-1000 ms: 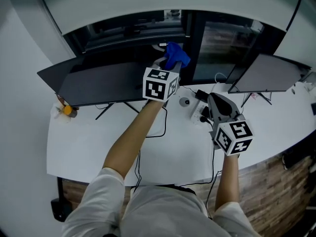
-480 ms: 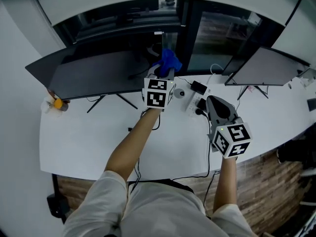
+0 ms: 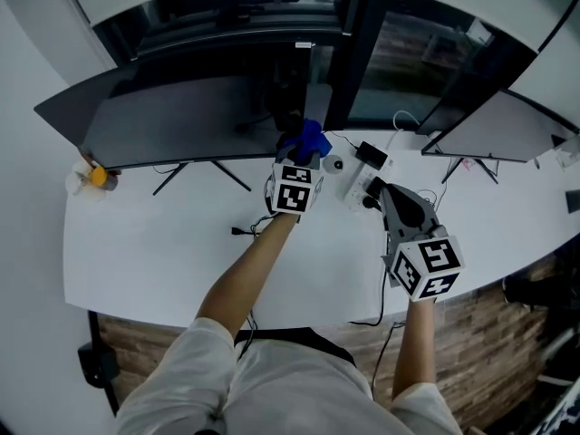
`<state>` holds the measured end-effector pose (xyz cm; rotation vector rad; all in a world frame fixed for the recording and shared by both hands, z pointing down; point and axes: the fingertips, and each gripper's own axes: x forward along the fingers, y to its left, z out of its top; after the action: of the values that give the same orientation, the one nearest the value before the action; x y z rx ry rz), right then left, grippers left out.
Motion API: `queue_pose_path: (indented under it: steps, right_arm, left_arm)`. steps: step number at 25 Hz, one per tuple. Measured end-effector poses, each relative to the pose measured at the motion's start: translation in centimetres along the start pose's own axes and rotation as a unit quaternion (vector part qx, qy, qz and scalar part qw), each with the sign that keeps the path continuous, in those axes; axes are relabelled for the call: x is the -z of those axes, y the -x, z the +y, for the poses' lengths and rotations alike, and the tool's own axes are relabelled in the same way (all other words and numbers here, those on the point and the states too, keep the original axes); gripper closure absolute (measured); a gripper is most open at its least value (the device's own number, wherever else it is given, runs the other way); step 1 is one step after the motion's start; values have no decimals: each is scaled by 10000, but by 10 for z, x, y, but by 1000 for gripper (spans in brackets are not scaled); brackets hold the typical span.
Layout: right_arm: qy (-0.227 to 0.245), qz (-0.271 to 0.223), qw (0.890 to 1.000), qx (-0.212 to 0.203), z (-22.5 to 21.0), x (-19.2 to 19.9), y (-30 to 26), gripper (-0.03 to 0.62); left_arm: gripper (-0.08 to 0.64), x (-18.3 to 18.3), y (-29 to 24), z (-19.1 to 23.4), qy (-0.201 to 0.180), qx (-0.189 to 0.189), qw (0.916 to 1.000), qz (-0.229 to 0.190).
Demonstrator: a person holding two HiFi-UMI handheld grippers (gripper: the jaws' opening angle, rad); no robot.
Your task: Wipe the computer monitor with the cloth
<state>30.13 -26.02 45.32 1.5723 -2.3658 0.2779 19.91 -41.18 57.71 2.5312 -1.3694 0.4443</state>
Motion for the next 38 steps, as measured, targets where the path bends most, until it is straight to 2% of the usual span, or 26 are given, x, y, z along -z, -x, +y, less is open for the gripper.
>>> queue_pose_path:
  steps: [4, 9, 14, 17, 21, 28, 33, 38]
  right_arm:
    - [78, 41, 10000, 17, -1, 6, -7, 577]
    - [85, -26, 10000, 1, 0, 9, -18, 577]
    - [30, -43, 10000, -7, 8, 13, -33, 577]
    - [-19, -10, 10000, 5, 12, 19, -42, 577]
    - [-55, 43, 10000, -21, 23, 26, -51, 577]
    - [-125, 110, 9997, -181, 58, 30, -77, 577]
    - [-98, 31, 9993, -367, 106, 12, -104, 577]
    - [-185, -22, 9981, -589, 163, -3, -127, 577]
  left_arm:
    - [505, 29, -6, 5, 202, -34, 9997, 115]
    - [505, 68, -12, 9, 667, -41, 9973, 312]
    - [505, 88, -9, 17, 876, 3, 9954, 380]
    - [505, 104, -4, 33, 1133, -145, 9924, 457]
    - [505, 118, 13, 72, 1434, -534, 9875, 374]
    - [505, 127, 55, 146, 1714, -1063, 9794, 143]
    - [505, 138, 99, 213, 1989, -1473, 9688, 77]
    - [505, 152, 145, 283, 2048, -1897, 9602, 111]
